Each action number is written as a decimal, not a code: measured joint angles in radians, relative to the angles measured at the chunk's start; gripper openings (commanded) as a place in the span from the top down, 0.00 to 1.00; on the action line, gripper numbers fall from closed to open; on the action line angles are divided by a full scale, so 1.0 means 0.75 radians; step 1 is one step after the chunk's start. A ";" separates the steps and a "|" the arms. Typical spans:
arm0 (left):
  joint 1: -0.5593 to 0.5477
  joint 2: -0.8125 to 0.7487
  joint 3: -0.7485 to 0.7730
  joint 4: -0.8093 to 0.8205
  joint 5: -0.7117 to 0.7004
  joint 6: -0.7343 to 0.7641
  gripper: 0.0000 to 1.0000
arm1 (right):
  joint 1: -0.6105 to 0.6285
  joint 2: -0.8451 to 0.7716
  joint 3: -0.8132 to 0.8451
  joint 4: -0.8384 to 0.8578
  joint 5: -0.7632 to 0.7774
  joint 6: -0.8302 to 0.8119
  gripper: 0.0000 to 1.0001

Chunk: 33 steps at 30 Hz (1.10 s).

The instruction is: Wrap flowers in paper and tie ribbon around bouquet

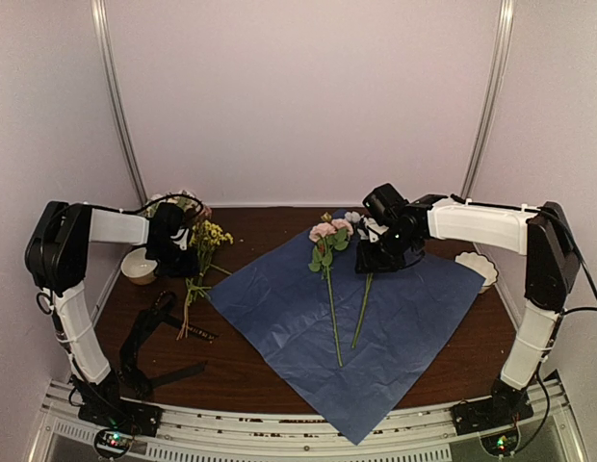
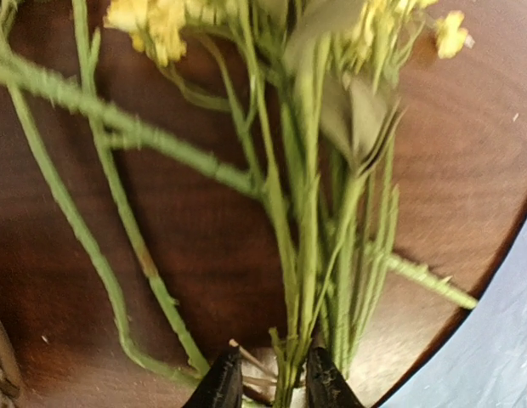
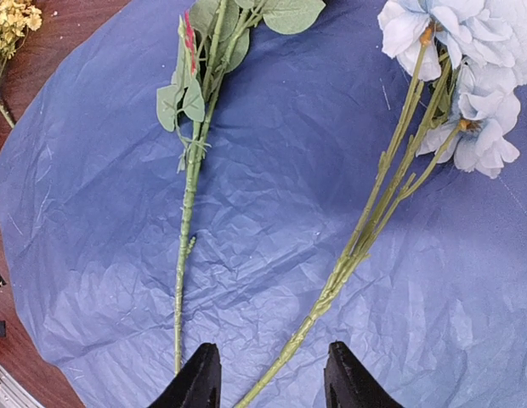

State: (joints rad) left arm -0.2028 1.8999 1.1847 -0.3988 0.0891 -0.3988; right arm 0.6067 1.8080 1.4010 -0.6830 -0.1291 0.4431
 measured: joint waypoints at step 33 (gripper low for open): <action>-0.496 -0.953 -0.380 0.746 0.216 0.183 1.00 | 0.255 -0.260 0.032 0.438 -0.362 -0.136 0.50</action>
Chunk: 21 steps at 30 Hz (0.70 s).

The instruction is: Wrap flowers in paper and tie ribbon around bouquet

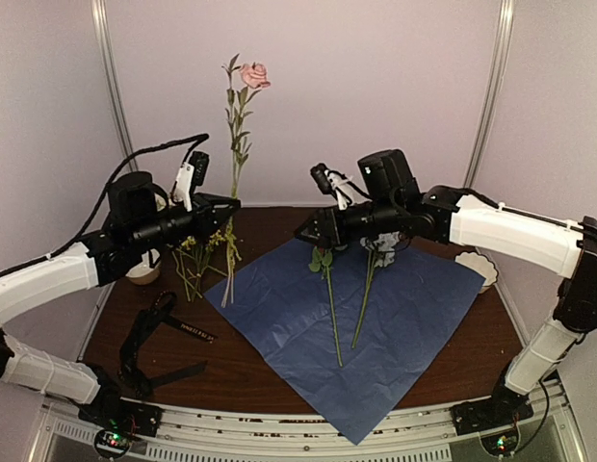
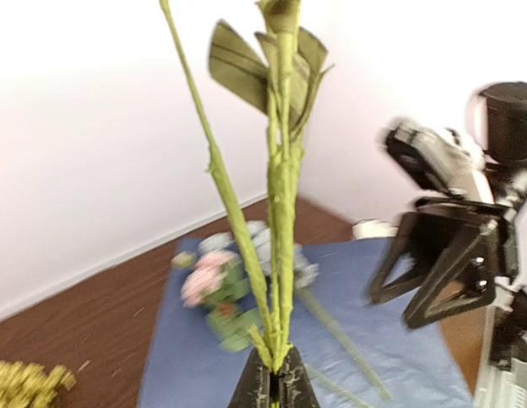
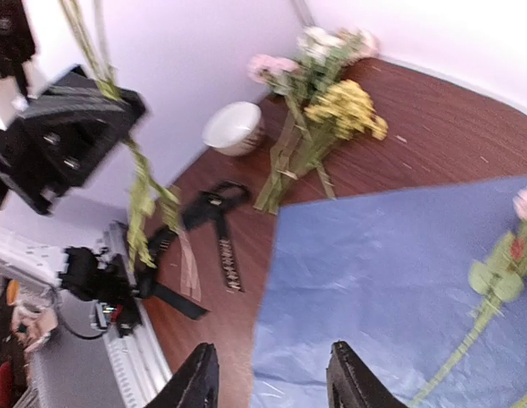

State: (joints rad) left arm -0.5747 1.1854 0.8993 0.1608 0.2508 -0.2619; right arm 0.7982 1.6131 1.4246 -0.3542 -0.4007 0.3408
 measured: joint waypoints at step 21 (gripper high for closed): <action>-0.234 0.190 0.084 0.240 0.374 -0.047 0.77 | 0.082 0.011 0.013 0.821 -0.223 0.328 1.00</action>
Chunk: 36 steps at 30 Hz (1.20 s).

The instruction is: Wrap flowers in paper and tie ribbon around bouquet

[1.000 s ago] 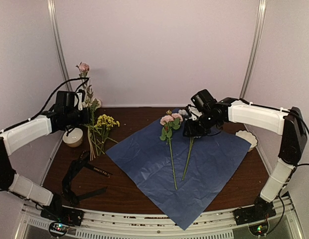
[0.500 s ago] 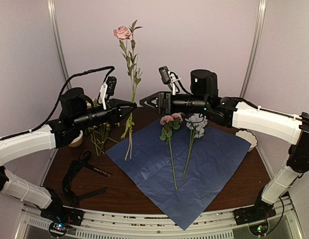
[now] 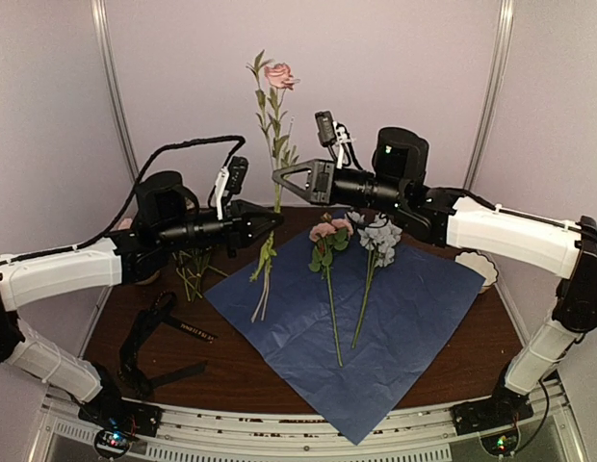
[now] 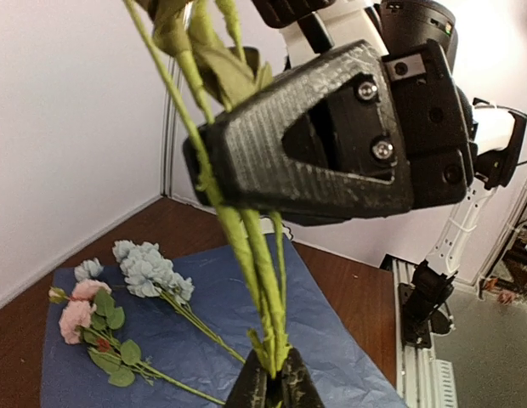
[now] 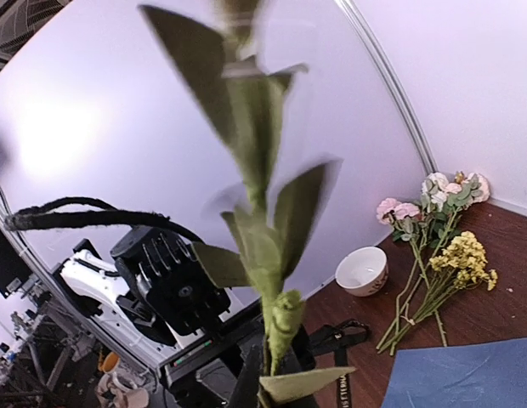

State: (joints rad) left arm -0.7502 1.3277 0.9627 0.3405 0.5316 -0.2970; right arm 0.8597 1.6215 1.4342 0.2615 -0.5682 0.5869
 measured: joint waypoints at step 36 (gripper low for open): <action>0.832 0.507 0.091 -0.904 -0.722 -0.370 0.47 | -0.398 0.282 -0.039 -1.092 0.542 -0.100 0.60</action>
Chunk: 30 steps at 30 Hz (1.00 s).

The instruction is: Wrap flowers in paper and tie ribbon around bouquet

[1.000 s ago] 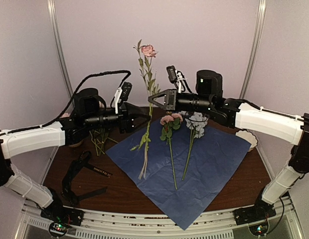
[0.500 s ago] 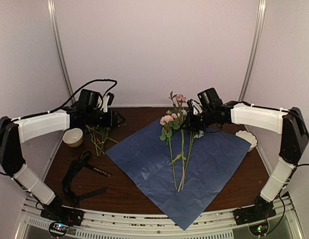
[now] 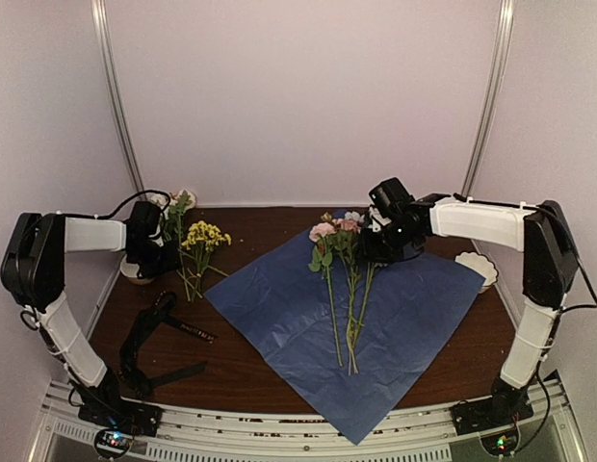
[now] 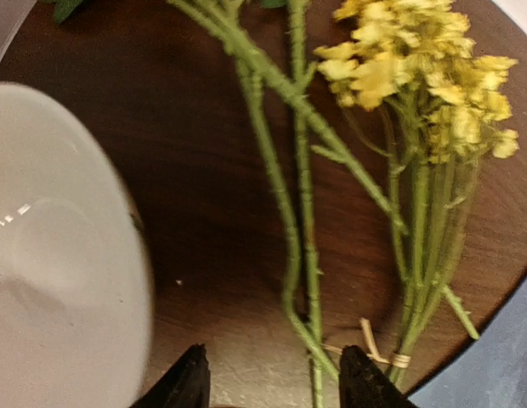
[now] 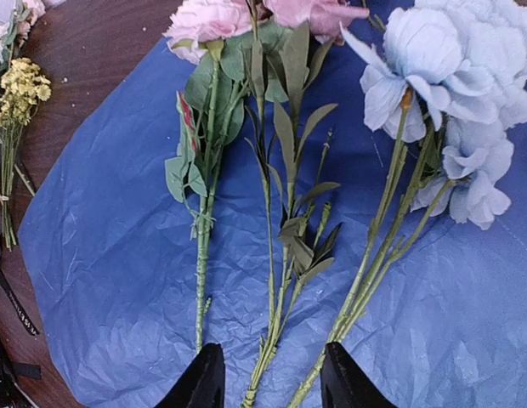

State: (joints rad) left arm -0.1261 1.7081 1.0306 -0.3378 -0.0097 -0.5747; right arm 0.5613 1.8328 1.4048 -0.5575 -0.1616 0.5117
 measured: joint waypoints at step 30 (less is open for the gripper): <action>0.070 0.339 0.271 -0.065 0.161 0.005 0.98 | 0.038 -0.220 -0.172 0.001 0.051 -0.058 0.60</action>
State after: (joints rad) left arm -0.0734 1.9625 1.2339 -0.3862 0.1108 -0.5713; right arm 0.5896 1.6680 1.2758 -0.5571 -0.1230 0.4679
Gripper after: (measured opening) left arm 0.047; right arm 0.397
